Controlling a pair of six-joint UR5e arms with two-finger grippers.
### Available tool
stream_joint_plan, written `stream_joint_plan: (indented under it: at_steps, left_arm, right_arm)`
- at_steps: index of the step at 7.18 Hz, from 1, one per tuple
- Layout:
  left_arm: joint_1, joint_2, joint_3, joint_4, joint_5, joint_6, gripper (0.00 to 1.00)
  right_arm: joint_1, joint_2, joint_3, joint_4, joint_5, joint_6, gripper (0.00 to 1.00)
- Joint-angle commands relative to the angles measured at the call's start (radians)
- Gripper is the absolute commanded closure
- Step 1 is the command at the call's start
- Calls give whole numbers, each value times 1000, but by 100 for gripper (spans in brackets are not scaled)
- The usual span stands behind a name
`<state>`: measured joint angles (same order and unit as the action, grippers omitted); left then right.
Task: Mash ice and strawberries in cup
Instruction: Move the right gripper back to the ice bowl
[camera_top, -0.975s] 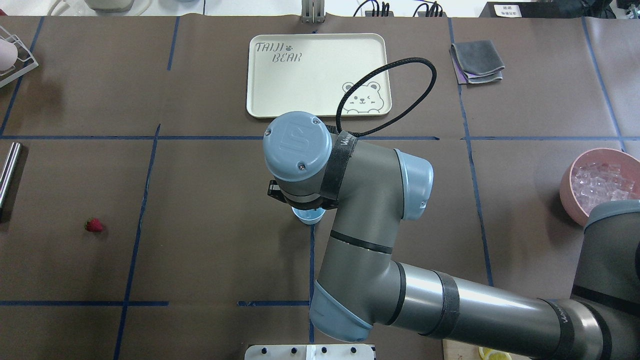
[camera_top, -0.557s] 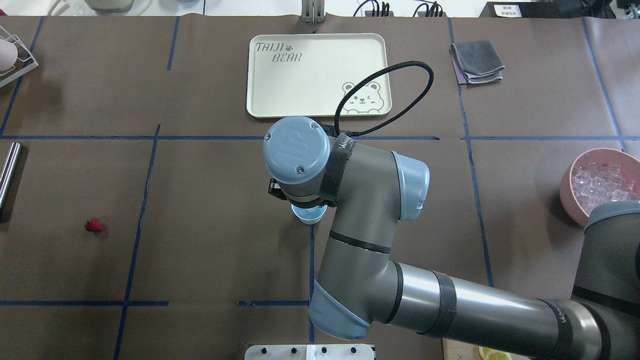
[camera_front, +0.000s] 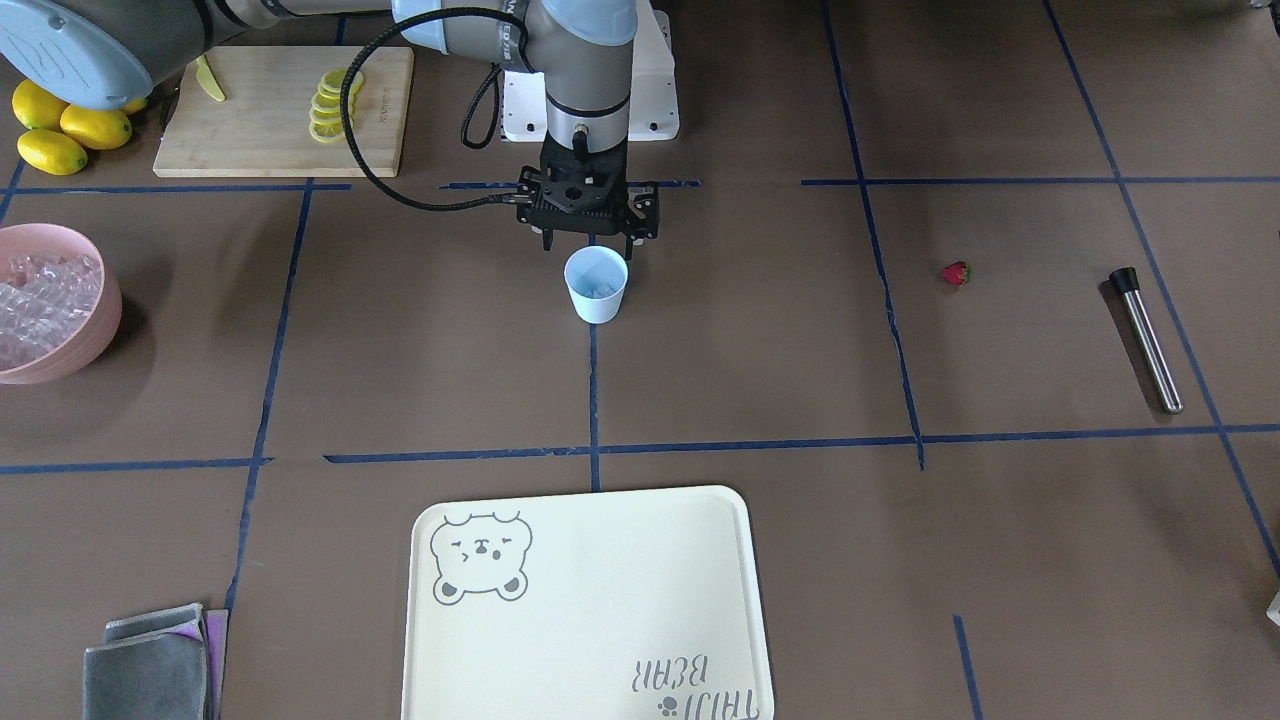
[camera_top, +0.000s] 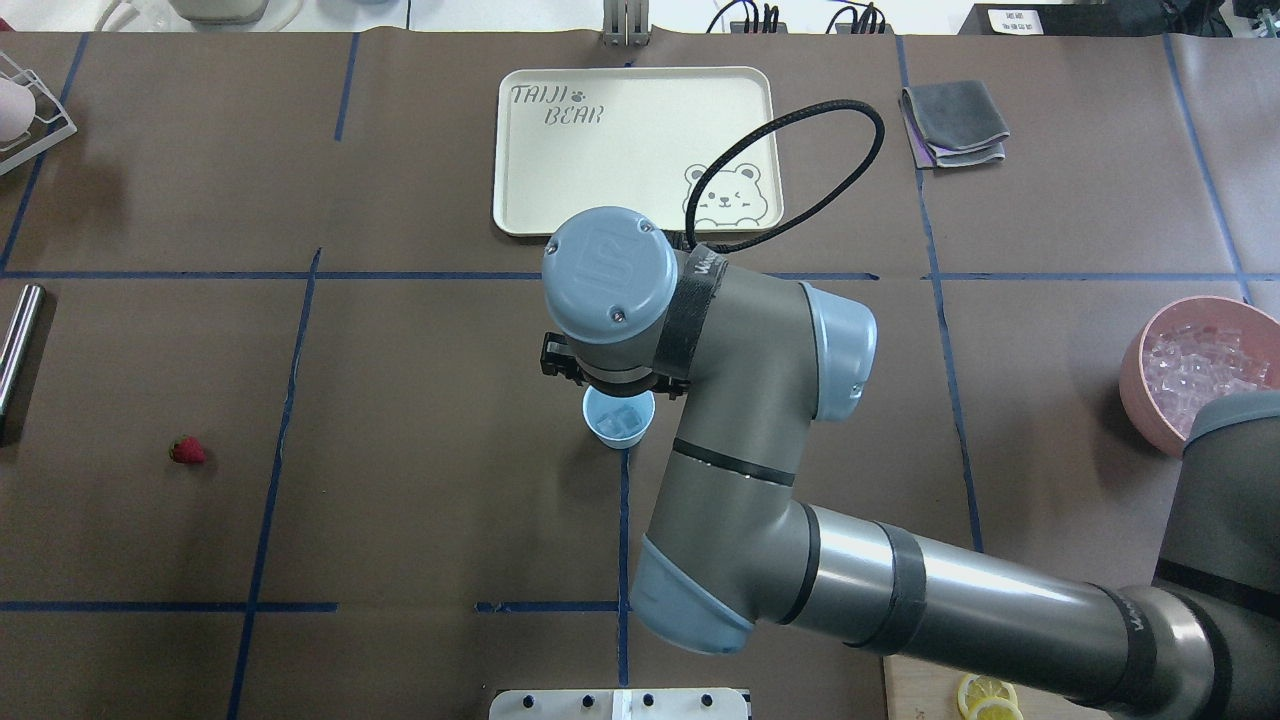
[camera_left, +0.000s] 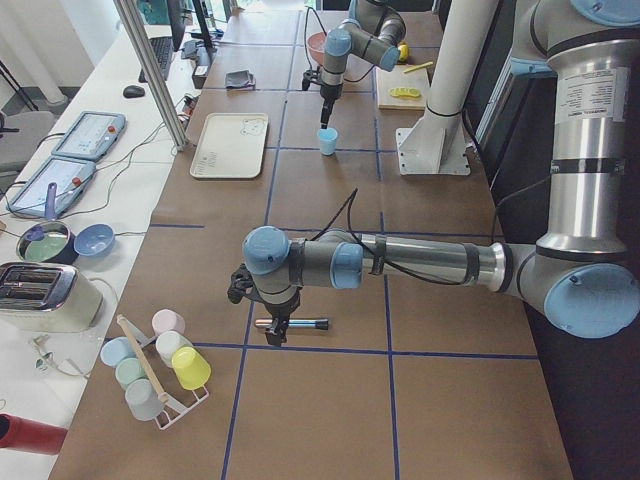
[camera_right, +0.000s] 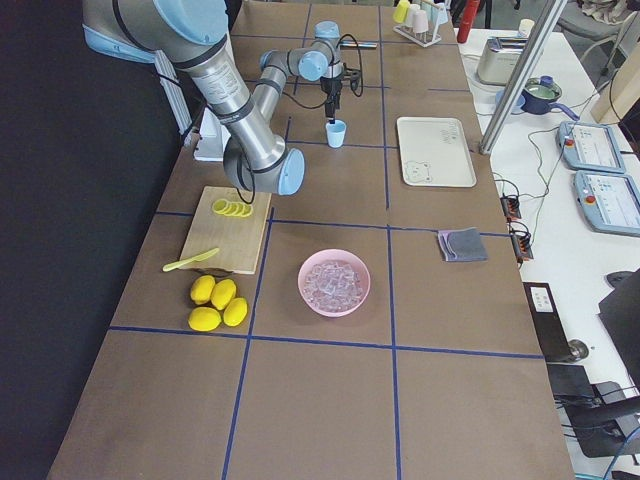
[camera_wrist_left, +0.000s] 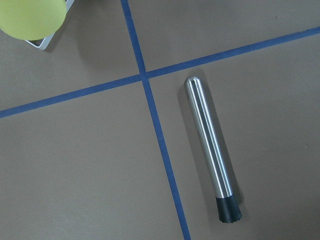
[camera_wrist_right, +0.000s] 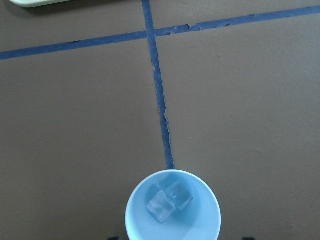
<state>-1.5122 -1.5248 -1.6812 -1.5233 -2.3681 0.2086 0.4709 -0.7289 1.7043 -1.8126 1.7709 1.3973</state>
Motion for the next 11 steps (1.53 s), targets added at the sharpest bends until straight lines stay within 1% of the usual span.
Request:
stream_joint_plan:
  at_steps: [1,2,3,4,6,7,8,9,10,11]
  left_arm:
    - [3,0,3,0,1,0,0]
    - [6,0,1,0,0,0,0]
    - [9,0,1,0,0,0,0]
    - [9,0,0,0,0,0,0]
    - [10,0,-2,0,0,0,0]
    - [13,0,-3,0,0,0,0]
    - [13,0,-5,0,0,0,0]
    - [13,0,-5,0,0,0,0]
    - [13,1,-5,0,0,2,0]
    - [13,2,-5,0,0,0,0]
  right_arm:
    - [148,-199,180,-1,111,-184,1]
    - [241,-343,287,2,178,-355,1]
    - [326,-483,341,4,220,-535,1]
    - [392,-595,365,39,229,-651,1]
    - [551,-867,356,282,367,-850,1]
    - [598,-977,351,347,387,-921,1]
    - [613,-1042,313,425,386,-963,1]
    - [623,-1063,258,505,386,-972,2]
    - [624,-1070,205,534,386,-965,4]
    - [632,-1072,171,535,383,-946,8]
